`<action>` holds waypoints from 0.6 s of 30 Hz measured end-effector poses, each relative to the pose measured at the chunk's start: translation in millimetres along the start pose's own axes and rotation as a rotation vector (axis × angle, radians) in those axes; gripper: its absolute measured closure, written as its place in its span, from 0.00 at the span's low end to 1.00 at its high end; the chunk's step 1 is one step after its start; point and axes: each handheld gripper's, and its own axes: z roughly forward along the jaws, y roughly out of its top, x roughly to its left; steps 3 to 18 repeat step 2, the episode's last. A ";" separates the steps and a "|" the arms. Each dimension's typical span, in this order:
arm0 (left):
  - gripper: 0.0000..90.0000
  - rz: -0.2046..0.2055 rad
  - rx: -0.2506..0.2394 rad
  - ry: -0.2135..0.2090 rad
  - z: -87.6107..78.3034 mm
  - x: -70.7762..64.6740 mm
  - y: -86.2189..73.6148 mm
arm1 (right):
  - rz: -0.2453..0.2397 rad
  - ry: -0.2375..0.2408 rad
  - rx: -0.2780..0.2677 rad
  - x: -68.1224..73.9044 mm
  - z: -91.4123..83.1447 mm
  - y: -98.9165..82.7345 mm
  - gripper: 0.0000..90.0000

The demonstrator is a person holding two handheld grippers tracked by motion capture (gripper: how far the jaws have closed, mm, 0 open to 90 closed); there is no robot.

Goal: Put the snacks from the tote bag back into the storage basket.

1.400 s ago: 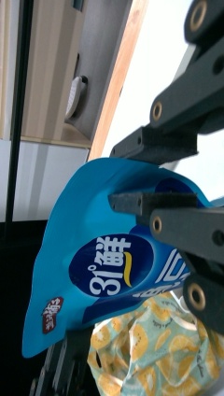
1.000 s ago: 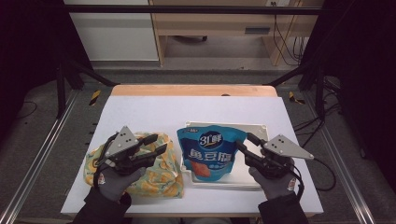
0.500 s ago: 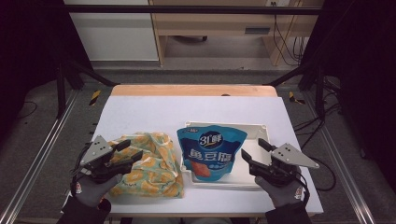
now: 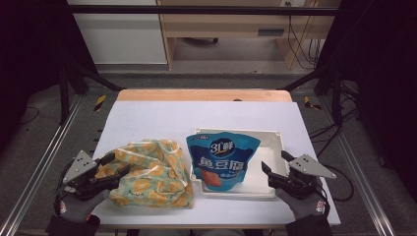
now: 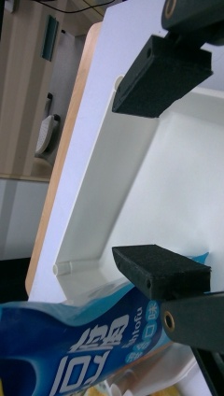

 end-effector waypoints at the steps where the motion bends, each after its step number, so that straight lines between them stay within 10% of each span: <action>1: 0.35 -0.003 0.007 0.005 -0.6 2.4 -2.6 | -0.001 -0.004 0.005 -0.5 0.4 -0.5 0.29; 18: 0.35 -0.012 0.011 0.009 -0.8 4.3 -5.3 | -0.001 -0.008 0.011 -1.2 1.0 -1.1 0.29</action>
